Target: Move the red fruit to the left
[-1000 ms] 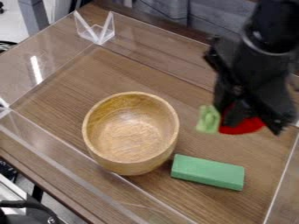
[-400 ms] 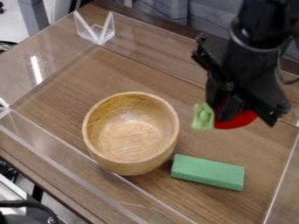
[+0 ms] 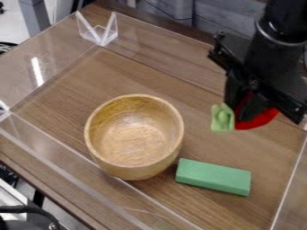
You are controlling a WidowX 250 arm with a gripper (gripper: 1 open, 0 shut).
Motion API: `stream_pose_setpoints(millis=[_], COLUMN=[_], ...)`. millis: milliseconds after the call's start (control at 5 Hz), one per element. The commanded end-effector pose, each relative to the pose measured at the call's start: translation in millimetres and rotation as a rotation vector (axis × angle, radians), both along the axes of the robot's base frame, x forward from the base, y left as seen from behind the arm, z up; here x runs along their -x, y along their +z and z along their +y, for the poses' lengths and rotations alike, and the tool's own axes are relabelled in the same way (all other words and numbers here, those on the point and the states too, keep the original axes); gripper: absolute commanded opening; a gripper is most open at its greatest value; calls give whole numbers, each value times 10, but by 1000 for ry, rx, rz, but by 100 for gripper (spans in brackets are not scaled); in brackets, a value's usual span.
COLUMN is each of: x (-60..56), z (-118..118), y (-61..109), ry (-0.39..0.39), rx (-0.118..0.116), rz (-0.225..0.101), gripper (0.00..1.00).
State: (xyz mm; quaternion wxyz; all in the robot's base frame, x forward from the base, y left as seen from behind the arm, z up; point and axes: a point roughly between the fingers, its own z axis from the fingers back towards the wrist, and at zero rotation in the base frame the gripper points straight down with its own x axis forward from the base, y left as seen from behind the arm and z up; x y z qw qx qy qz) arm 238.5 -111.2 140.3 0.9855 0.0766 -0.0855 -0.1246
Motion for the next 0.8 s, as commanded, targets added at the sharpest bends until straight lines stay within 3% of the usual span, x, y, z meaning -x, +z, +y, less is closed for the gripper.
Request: stream_pose_setpoints(millis=[0,400,600], x=[-86,-178,-183], z=[-12,571,941], y=[26,-48,14], ry=[40,128,182], rx=[20,6,-5], rz=[-36,-40,-36], gripper=[0,0,0])
